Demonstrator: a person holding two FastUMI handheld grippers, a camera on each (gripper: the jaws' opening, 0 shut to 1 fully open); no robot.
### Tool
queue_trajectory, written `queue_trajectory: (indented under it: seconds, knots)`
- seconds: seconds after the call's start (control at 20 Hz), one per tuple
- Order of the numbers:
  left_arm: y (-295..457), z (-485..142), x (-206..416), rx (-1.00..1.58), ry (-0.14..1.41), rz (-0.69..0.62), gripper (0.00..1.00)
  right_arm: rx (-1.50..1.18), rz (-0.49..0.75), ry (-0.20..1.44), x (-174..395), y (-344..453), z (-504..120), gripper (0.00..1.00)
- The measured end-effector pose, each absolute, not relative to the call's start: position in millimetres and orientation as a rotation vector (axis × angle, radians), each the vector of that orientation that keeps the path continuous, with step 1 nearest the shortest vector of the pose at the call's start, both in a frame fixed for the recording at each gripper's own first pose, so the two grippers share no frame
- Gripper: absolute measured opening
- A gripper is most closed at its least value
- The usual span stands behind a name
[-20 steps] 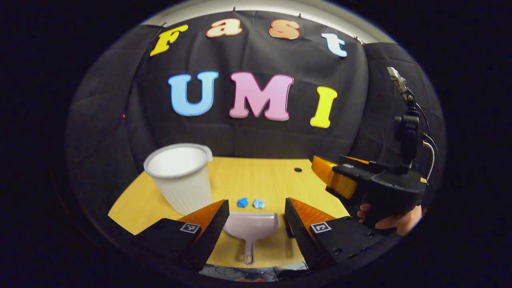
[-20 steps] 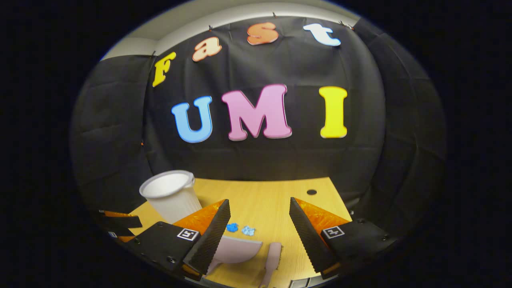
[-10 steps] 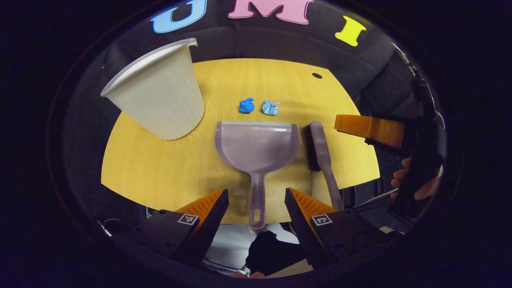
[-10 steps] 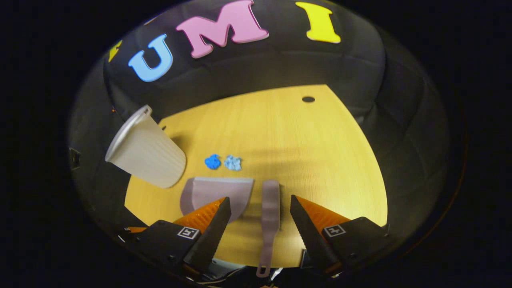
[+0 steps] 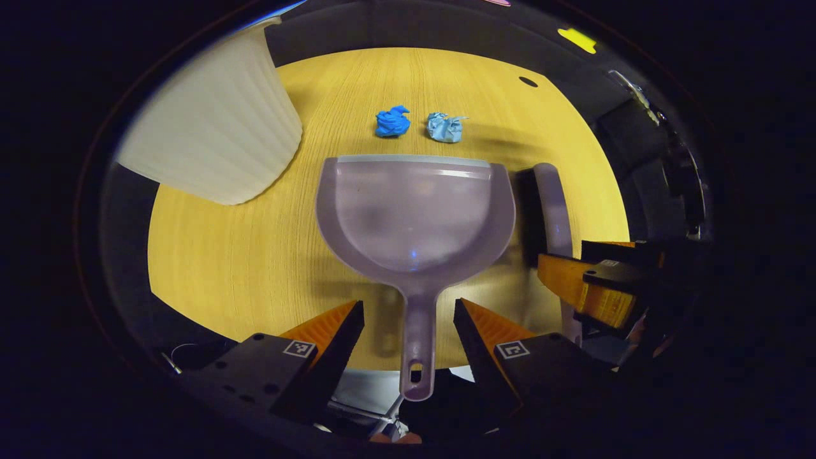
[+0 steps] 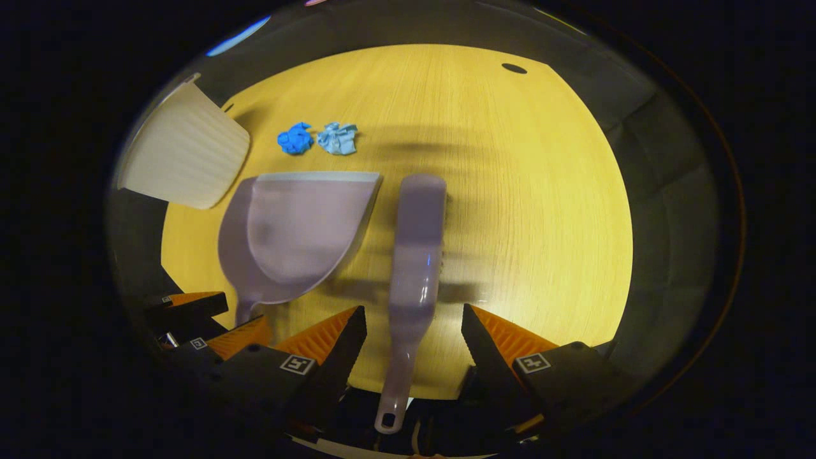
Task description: Pick up the small broom and dustpan from the desktop, sweep the trash into the dustpan with the broom, and then empty the trash into the garbage bin.
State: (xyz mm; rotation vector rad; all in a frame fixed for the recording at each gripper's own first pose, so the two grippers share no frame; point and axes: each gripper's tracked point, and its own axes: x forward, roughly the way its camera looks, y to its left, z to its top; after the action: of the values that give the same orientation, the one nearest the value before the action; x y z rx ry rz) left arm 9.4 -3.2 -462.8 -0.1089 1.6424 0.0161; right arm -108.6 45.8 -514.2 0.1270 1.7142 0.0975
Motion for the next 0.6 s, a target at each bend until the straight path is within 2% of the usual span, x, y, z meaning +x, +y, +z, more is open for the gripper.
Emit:
queue_trajectory:
  seconds: [0.3,0.35,0.4,0.45,0.5,0.55,0.6]
  knots:
    - [1,-491,15,-0.119,1.710,0.036,0.85,0.095,0.051,1.831,-123,57,-545,0.98]
    - [1,-496,18,-0.110,1.713,0.033,0.85,0.105,0.034,1.843,-124,58,-550,0.91]
    - [2,-500,19,-0.108,1.718,0.034,0.85,0.091,0.018,1.868,-128,56,-554,0.91]
    - [3,-505,19,-0.115,1.731,0.046,0.85,0.094,0.007,1.853,-124,57,-559,0.98]
    - [0,-509,19,-0.140,1.740,0.057,0.85,0.087,0.009,1.849,-121,57,-556,0.92]
    - [1,-515,21,-0.123,1.741,0.070,0.86,0.093,0.005,1.854,-119,57,-556,0.94]
    - [2,-511,24,-0.096,1.732,0.059,0.82,0.105,-0.010,1.862,-119,56,-554,0.76]
